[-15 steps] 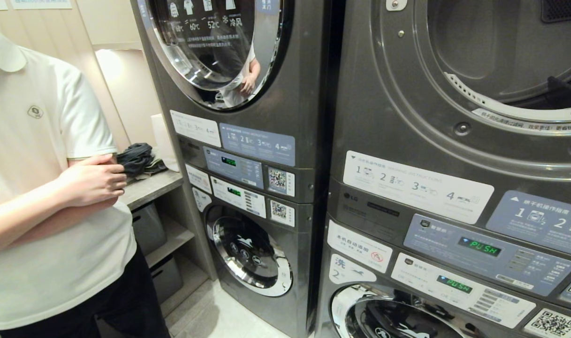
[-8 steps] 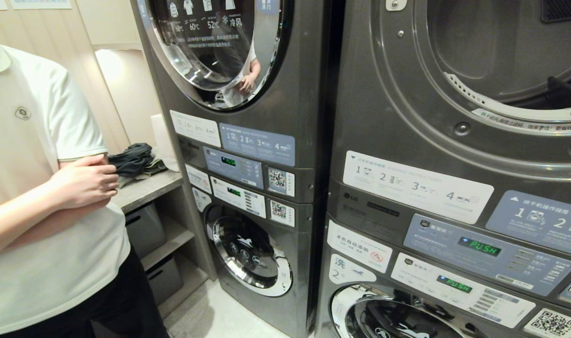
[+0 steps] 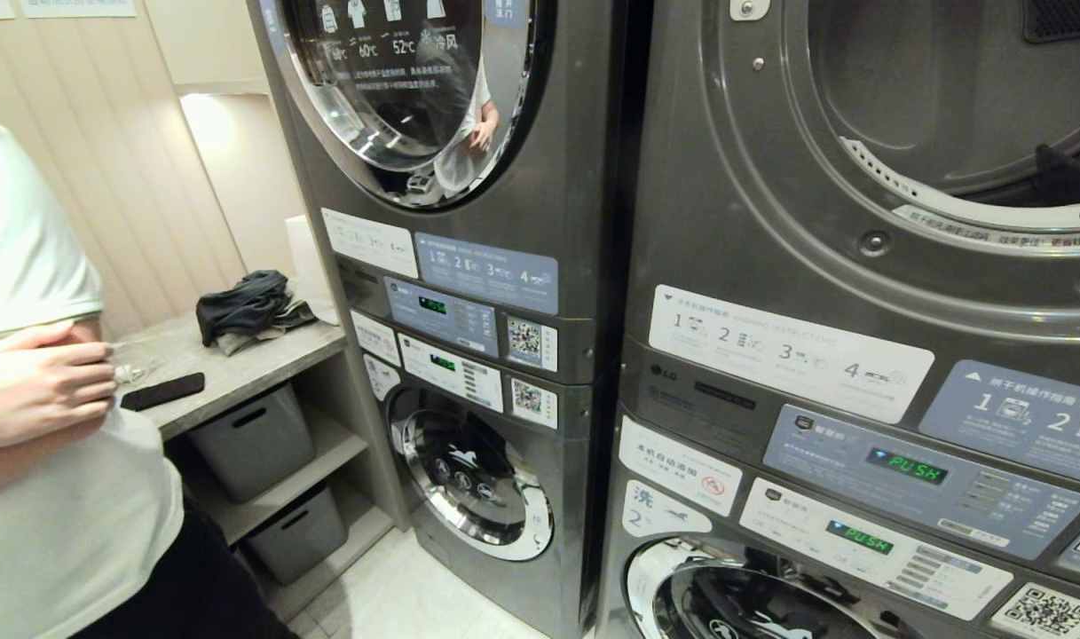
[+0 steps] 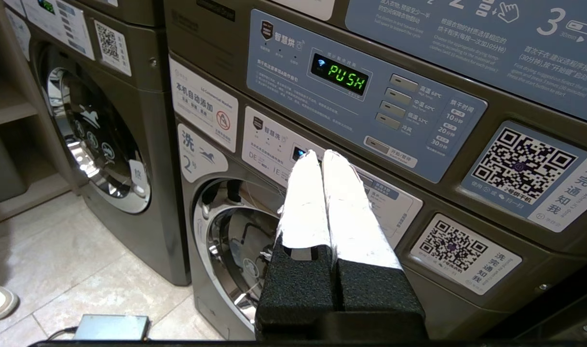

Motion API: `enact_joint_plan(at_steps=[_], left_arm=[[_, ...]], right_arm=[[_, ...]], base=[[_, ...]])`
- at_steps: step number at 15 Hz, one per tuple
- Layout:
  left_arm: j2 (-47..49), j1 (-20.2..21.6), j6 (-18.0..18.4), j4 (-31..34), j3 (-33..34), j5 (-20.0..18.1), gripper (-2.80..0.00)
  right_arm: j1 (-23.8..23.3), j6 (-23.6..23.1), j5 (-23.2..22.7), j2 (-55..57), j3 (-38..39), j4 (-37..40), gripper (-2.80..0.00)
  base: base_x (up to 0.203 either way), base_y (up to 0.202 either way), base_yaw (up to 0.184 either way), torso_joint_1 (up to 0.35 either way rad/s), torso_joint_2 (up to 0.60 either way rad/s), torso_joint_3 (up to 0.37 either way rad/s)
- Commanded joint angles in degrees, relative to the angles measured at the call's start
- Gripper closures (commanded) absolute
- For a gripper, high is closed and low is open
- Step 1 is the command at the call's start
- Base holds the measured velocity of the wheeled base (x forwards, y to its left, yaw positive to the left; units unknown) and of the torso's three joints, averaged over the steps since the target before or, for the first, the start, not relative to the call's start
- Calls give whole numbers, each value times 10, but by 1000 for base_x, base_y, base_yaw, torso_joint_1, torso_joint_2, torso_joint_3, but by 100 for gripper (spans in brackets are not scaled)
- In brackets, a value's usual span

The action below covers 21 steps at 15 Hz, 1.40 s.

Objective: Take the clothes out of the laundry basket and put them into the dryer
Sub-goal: Close the dryer

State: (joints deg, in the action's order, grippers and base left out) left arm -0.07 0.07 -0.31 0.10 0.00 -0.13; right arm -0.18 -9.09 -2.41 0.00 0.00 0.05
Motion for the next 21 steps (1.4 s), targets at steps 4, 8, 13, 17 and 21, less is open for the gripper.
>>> enact_joint_plan(at_steps=[4, 8, 13, 17, 21], left_arm=[[0, 0, 0, 0, 0, 0, 0], [0, 0, 0, 0, 1, 0, 0], [0, 0, 0, 0, 1, 0, 0], [0, 0, 0, 0, 0, 0, 0], [0, 0, 0, 0, 1, 0, 0]], right_arm=[[0, -2, -4, 1, 0, 2, 0], [0, -1, 0, 1, 0, 3, 0], [0, 1, -1, 1, 0, 3, 0], [0, 2, -1, 1, 0, 3, 0], [0, 3, 0, 1, 0, 3, 0]], base=[[0, 0, 0, 0, 0, 0], [2, 0, -58, 3, 3, 8], [1, 9, -176, 2, 3, 2], [2, 8, -176, 4, 2, 2], [0, 8, -172, 4, 3, 2]])
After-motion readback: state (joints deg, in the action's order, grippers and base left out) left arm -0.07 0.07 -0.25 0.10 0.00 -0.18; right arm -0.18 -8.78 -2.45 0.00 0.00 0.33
